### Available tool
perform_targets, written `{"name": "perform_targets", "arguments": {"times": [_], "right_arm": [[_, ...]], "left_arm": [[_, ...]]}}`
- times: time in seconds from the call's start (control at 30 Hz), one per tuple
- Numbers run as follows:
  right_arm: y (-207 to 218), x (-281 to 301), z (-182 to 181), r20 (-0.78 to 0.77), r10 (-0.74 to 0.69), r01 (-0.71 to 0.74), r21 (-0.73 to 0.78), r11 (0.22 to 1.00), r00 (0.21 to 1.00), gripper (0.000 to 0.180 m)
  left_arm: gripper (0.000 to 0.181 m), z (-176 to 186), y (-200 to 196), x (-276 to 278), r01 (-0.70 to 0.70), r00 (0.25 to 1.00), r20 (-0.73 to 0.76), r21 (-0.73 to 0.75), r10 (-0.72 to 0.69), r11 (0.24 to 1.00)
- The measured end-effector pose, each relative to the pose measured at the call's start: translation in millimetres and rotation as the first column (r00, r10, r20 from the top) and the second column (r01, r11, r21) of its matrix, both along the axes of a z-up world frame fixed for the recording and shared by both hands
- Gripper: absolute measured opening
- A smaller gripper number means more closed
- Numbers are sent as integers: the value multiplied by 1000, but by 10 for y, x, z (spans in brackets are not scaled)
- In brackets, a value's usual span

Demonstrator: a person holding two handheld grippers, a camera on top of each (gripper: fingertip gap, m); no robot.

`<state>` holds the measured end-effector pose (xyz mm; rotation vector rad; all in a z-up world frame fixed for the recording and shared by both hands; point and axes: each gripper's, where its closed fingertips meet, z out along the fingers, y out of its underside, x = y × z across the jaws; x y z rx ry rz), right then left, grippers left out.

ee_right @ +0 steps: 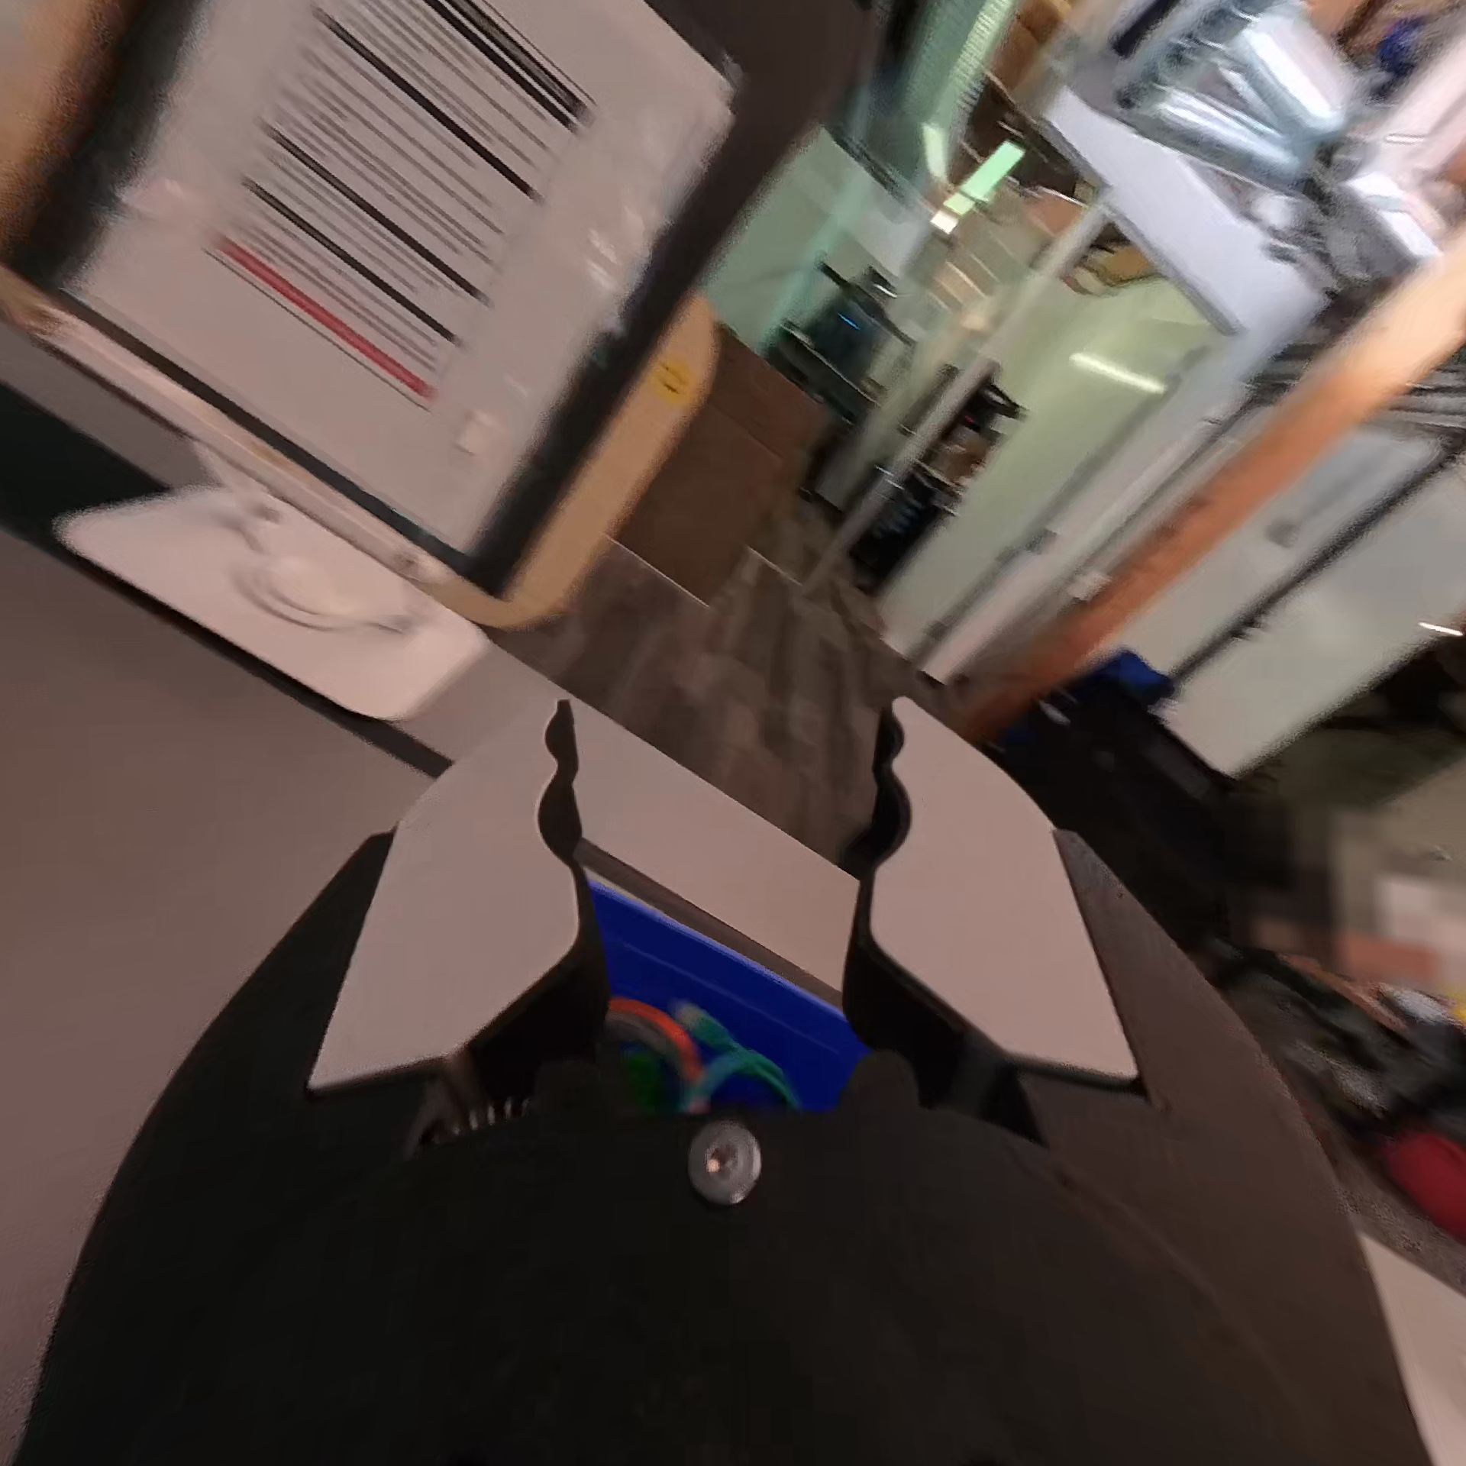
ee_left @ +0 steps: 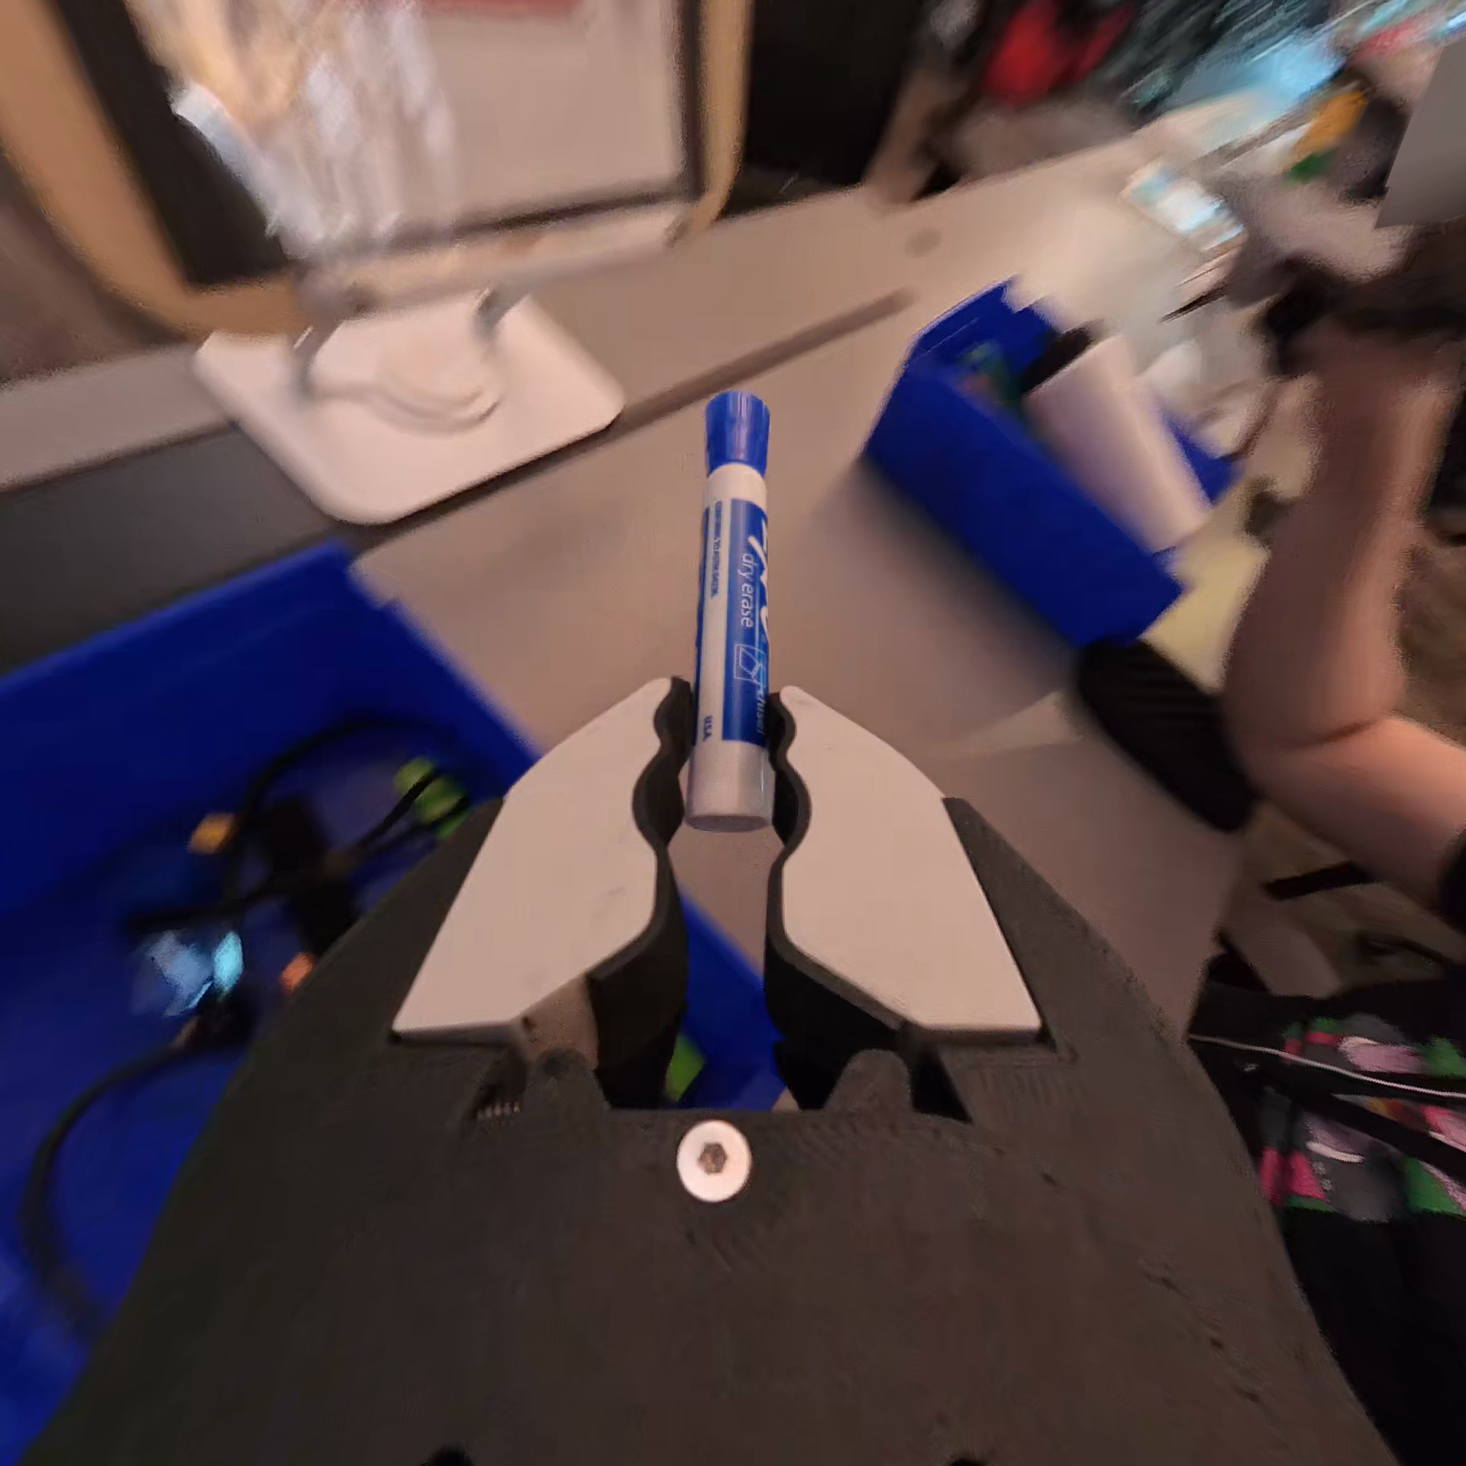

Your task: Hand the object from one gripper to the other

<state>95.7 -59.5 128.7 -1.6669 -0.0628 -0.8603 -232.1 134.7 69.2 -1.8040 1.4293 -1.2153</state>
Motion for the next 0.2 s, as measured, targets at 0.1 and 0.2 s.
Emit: {"name": "perform_targets", "arguments": {"times": [0.1,0.2], "right_arm": [[304,-939,-22,-239,489,-467,145,872,839,71],[261,-1954,58,-444,844,-769,409,491,302,69]], "left_arm": [[18,425,-311,263,146,953,278,-70,-121,987],[17,728,-727,496,352,839,493,-164,-232,922]]}}
